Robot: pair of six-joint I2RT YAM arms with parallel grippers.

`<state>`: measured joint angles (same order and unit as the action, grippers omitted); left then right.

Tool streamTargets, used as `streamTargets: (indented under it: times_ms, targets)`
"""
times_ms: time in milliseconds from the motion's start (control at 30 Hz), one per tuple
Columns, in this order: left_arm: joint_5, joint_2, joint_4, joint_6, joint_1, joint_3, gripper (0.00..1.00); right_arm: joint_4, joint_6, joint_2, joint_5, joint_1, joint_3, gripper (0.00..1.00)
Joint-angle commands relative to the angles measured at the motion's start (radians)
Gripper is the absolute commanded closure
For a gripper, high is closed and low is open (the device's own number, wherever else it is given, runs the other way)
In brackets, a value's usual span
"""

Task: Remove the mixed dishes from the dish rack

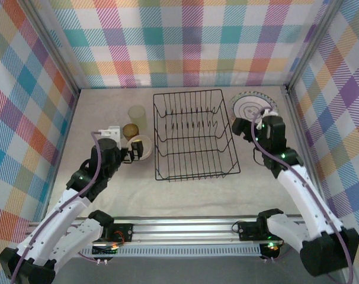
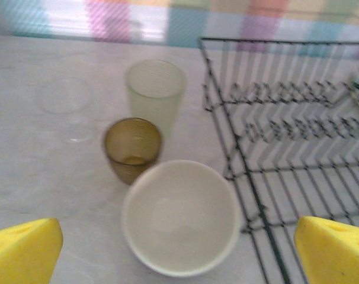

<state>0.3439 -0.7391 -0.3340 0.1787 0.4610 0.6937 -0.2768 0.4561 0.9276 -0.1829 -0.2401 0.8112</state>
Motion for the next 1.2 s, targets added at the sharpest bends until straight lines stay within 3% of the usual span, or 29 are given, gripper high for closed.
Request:
streamTargets:
  times_ms: [0, 133, 333, 633, 833, 1167]
  targets:
    - [0.239, 0.023, 0.151, 0.029, -0.008, -0.084, 0.0, 0.062, -0.031, -0.054, -0.084, 0.017, -0.097, 0.01]
    - [0.362, -0.017, 0.285, 0.015, -0.01, -0.198, 0.0, 0.037, -0.097, -0.023, -0.171, 0.047, -0.109, 0.01]
    - [0.432, -0.069, 0.52, -0.029, -0.051, -0.352, 0.0, 0.172, -0.146, -0.013, -0.095, 0.083, -0.206, 0.01]
    - [0.301, -0.271, 0.772, -0.074, -0.201, -0.433, 0.0, 0.41, -0.226, 0.099, -0.027, 0.206, -0.315, 0.01]
    - [0.256, -0.41, 0.968, -0.142, -0.237, -0.438, 0.0, 0.584, -0.251, 0.226, -0.031, 0.228, -0.363, 0.01]
    - [0.151, -0.501, 1.088, -0.175, -0.322, -0.427, 0.0, 0.767, -0.27, 0.339, -0.023, 0.239, -0.421, 0.01]
